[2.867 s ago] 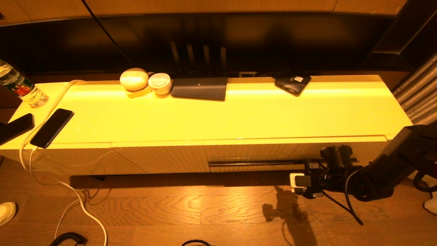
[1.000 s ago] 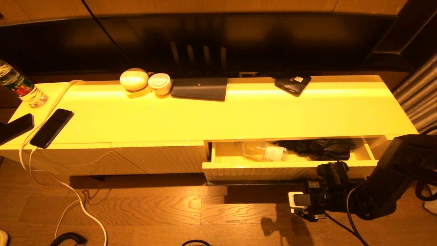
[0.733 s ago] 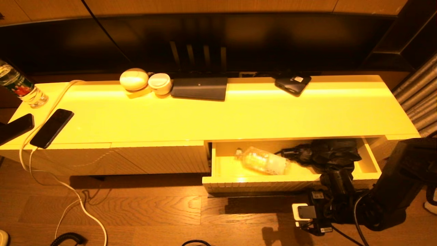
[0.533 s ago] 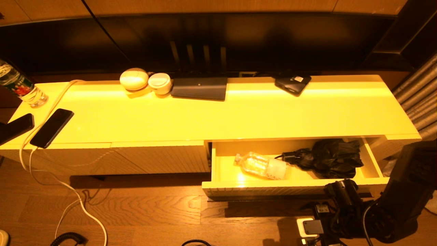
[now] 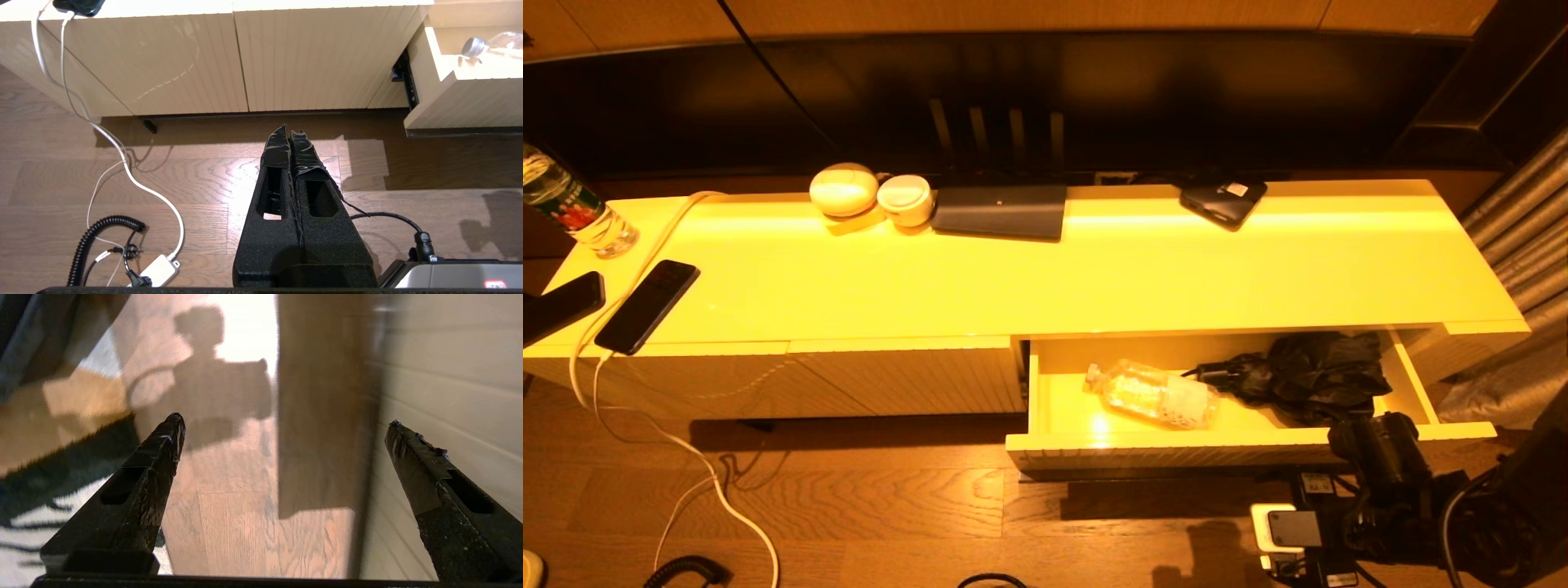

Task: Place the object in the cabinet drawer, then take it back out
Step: Open the drawer

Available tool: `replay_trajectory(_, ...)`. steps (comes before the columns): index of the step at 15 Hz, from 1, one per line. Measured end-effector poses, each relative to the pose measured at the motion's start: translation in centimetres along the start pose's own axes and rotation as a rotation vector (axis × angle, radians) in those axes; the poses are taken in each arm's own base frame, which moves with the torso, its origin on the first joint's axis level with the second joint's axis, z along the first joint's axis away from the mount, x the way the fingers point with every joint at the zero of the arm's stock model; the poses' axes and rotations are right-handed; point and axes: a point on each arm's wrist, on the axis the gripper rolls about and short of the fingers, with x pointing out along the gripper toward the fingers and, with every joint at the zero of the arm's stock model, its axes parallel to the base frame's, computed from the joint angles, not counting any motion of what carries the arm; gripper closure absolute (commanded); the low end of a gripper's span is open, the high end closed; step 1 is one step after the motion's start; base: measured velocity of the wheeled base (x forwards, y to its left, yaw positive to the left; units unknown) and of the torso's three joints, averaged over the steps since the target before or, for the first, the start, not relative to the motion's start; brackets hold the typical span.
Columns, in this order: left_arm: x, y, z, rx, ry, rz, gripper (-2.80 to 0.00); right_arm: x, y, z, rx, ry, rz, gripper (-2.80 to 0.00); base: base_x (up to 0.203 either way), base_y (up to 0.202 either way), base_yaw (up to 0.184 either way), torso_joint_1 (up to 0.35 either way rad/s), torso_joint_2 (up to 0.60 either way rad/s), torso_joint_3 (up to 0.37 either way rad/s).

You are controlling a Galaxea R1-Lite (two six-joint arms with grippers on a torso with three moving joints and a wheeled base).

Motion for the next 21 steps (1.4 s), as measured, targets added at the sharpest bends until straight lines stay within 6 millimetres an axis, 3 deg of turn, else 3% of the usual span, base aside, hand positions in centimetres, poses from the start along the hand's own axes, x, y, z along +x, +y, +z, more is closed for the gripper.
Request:
replay_trajectory(3, 0.0, 0.0, 0.0, 0.0, 0.0, 0.0, 0.0, -4.1, -0.5, 0.6, 0.125, -0.018, -0.074, -2.8, 0.0, 0.0, 0.0, 0.0, 0.0, 0.0)
replay_trajectory(4, 0.0, 0.0, 0.0, 0.0, 0.0, 0.0, 0.0, -5.7, -0.5, 0.6, 0.195, -0.019, -0.09, 0.0, 0.0, 0.0, 0.0, 0.0, 0.0, 0.0)
replay_trajectory(8, 0.0, 0.0, 0.0, 0.0, 0.001, 0.0, 0.0, -12.1, 0.8, 0.6, 0.582, -0.024, -0.146, 0.0, 0.0, 0.0, 0.0, 0.0, 0.0, 0.0)
replay_trajectory(14, 0.0, 0.0, 0.0, 0.0, 0.0, -0.001, 0.0, -18.9, 1.9, 2.0, 1.033, -0.049, -0.147, 0.0, 0.0, 0.0, 0.0, 0.0, 0.0, 0.0)
replay_trajectory(17, 0.0, 0.0, 0.0, 0.0, 0.0, 0.0, 0.0, -20.3, 0.4, 2.8, 1.236, -0.047, -0.114, 0.0, 0.0, 0.0, 0.0, 0.0, 0.0, 0.0)
replay_trajectory(21, 0.0, 0.0, 0.0, 0.0, 0.0, -0.001, 0.0, -18.7, -3.3, 3.6, 1.468, -0.038, -0.089, 0.0, 0.0, 0.0, 0.0, 0.0, 0.0, 0.0)
